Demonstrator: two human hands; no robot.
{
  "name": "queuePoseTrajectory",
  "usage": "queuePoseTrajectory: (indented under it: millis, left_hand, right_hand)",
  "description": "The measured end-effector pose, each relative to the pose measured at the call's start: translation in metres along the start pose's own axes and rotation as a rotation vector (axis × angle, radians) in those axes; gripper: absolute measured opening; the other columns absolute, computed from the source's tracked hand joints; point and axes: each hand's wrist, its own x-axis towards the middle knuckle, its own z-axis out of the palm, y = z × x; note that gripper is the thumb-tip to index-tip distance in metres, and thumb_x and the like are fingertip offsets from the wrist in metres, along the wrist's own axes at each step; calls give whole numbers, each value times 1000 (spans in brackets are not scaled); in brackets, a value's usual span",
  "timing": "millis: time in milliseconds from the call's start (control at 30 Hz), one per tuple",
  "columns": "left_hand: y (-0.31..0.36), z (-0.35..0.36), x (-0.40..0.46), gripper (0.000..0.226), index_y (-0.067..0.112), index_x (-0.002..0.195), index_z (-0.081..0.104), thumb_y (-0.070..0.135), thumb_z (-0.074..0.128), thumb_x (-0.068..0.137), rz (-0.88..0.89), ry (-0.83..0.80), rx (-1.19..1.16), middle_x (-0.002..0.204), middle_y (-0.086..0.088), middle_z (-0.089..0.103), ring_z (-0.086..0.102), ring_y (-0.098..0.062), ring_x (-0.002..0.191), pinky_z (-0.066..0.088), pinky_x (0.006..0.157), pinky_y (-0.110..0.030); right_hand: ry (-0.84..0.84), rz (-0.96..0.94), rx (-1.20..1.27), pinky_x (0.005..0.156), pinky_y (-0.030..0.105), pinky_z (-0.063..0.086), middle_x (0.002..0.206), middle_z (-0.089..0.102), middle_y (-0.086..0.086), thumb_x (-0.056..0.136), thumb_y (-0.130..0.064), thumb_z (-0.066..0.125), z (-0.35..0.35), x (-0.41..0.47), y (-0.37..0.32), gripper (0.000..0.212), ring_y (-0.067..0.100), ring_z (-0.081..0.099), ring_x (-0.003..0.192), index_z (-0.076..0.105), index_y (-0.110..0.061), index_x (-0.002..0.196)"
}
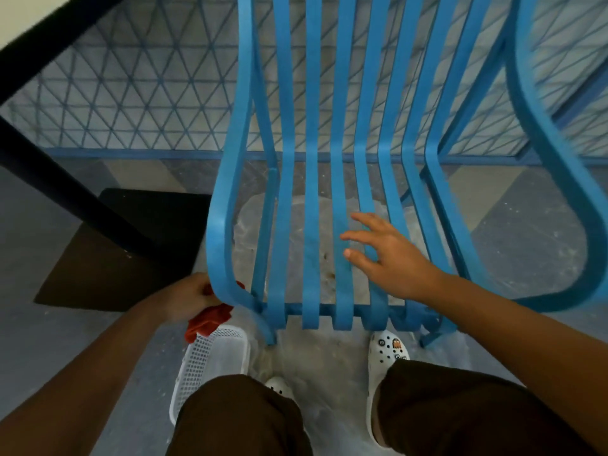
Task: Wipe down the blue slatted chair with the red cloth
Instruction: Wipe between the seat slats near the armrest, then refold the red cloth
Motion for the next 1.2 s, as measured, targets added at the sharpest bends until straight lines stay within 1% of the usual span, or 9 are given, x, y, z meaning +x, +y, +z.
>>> queuePoseTrajectory:
  millis: [133, 300, 400, 533, 700, 767, 867, 933, 1200]
  left_hand:
    - [13, 3, -41, 19, 34, 114, 64, 26, 54, 100, -8, 100, 20, 103, 2, 76, 72, -17, 99, 57, 92, -41]
    - [55, -1, -93, 18, 30, 113, 55, 25, 39, 108, 55, 401, -255, 77, -7, 75, 72, -12, 55, 56, 45, -29]
    - [76, -6, -118, 18, 28, 120, 51, 29, 41, 106, 106, 622, -399, 95, -10, 65, 72, -14, 53, 54, 49, -31]
    - [100, 0, -145, 20, 40, 95, 60, 29, 44, 101, 174, 740, -438, 109, -16, 65, 69, -30, 80, 55, 69, -39]
    - [129, 24, -164, 9, 14, 111, 51, 17, 50, 102, 305, 610, -422, 85, -9, 73, 72, -15, 54, 58, 43, -33]
    - [140, 38, -171, 16, 11, 115, 50, 16, 54, 101, 350, 492, -439, 89, -15, 75, 75, -27, 61, 62, 51, -45]
    - [153, 55, -178, 16, 5, 111, 50, 13, 57, 99, 414, 370, -375, 90, -14, 75, 75, -37, 70, 61, 51, -39]
    - [156, 65, -179, 19, 0, 110, 52, 12, 60, 97, 450, 311, -320, 102, -22, 72, 73, -42, 87, 62, 64, -41]
    - [115, 72, -165, 28, 17, 120, 66, 8, 66, 93, 443, 117, -270, 119, -5, 70, 72, -22, 105, 62, 84, -39]
  right_hand:
    - [-2, -1, 5, 122, 30, 20, 164, 29, -8, 100, -42, 57, -15, -34, -7, 40, 10, 21, 152, 59, -30, 139]
    - [17, -1, 74, 121, 29, 24, 161, 32, -15, 99, -44, 59, -21, -65, -23, 40, 4, 27, 149, 56, -39, 138]
    - [35, -12, 138, 121, 29, 26, 159, 36, -17, 98, -43, 60, -24, -75, -38, 40, -1, 29, 147, 57, -39, 137]
    - [46, 3, 263, 113, 13, 24, 153, 40, -24, 97, -41, 62, -33, -88, -73, 40, -13, 31, 140, 57, -42, 137]
    - [23, 11, 410, 111, 21, 36, 149, 45, -28, 94, -48, 63, -42, -103, -124, 50, -11, 42, 135, 48, -48, 142]
    - [-14, 18, 500, 108, 24, 46, 149, 45, -28, 93, -49, 64, -44, -108, -142, 56, -8, 52, 128, 43, -48, 146]
    - [-34, 28, 615, 99, 27, 55, 146, 48, -23, 93, -46, 65, -47, -112, -161, 63, 8, 70, 106, 40, -45, 150]
    - [-30, 36, 687, 98, 33, 57, 144, 52, -18, 88, -50, 67, -48, -113, -170, 66, 9, 70, 109, 43, -42, 149]
    - [26, 224, 831, 85, 39, 63, 106, 75, 8, 93, -25, 74, -10, -100, -165, 29, 22, 76, 90, 62, -20, 118]
